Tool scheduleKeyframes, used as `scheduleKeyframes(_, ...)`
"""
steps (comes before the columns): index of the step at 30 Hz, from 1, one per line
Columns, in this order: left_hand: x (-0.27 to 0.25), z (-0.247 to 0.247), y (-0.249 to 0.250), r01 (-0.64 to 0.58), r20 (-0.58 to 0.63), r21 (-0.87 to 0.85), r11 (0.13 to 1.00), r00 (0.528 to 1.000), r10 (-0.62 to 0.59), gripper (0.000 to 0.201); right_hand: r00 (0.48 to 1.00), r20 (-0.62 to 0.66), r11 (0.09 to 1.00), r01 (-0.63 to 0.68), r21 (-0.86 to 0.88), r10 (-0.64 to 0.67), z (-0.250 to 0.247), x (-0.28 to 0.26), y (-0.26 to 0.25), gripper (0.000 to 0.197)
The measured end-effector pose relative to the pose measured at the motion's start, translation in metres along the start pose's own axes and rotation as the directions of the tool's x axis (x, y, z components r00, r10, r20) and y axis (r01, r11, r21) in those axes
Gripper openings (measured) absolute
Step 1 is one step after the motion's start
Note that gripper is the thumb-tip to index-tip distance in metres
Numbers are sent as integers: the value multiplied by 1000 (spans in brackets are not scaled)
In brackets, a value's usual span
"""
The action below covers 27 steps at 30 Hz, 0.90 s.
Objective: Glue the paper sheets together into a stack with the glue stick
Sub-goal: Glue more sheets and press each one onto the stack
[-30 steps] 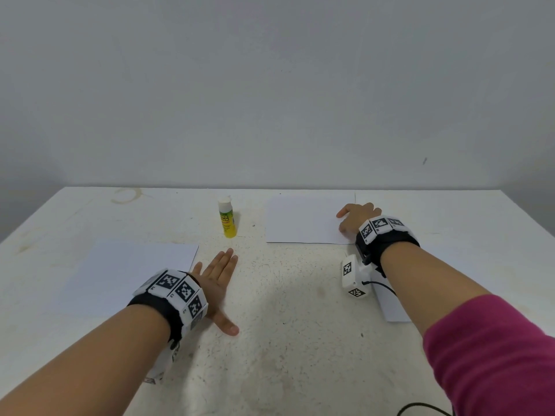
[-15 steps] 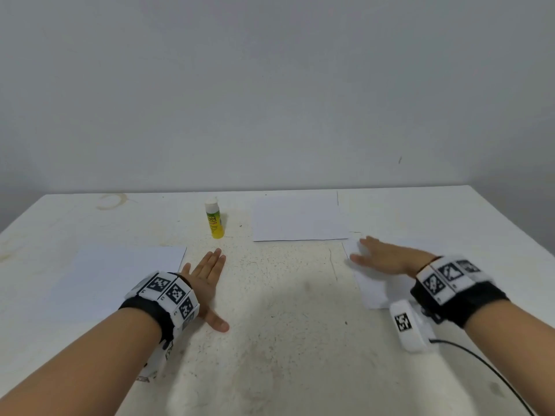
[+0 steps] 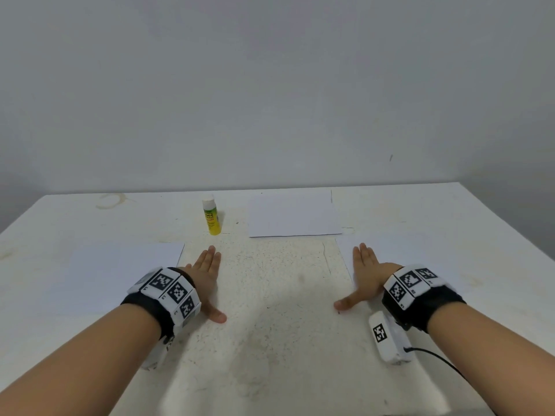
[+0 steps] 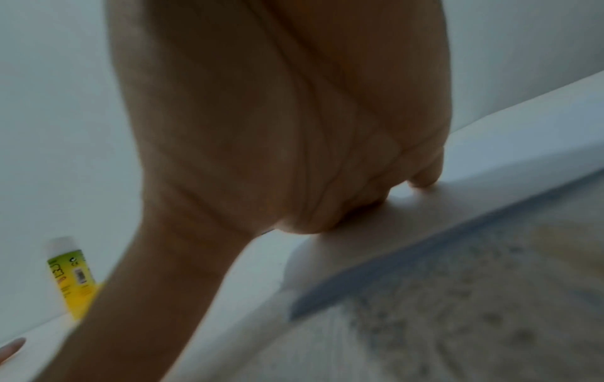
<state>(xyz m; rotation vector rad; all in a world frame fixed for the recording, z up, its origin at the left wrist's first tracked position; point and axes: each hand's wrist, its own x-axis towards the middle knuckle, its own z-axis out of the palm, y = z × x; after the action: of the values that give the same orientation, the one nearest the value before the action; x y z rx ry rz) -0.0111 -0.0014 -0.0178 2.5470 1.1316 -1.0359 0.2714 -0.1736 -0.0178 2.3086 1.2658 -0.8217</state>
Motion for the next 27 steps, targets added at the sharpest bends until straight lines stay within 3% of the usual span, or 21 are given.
scheduleKeyframes(4,-10,2,0,-53,-12,-56,997,999,53,137,1000,-15,1000,-13,-24,13,2,-2,-2,149)
scheduleKeyframes(8,-30,-4,-12,-185,-4,-147,972,983,186,148,1000,-19,999,-17,-34,16,2,-4,-4,148)
scheduleKeyframes(10,-37,-4,-26,-234,-87,-266,935,972,218,138,1000,-21,999,-20,-33,20,2,-5,-5,148)
scheduleKeyframes(13,-35,2,-55,-178,-316,-390,903,947,50,117,999,-28,999,-24,-33,23,2,-6,-5,148)
scheduleKeyframes(15,-32,7,-73,-3,-308,-363,932,944,-117,117,999,-27,999,-22,-31,21,1,-7,-6,147)
scheduleKeyframes(17,-32,9,-83,173,-209,-336,926,945,-252,118,999,-28,999,-24,-25,23,2,-8,-6,147)
scheduleKeyframes(21,-38,14,-89,227,-144,-279,933,951,-274,88,999,-29,999,-24,-21,24,1,-8,-6,146)
scheduleKeyframes(27,-38,18,-95,245,-219,-306,920,922,-319,88,999,-25,999,-33,-25,33,1,-8,-7,146)
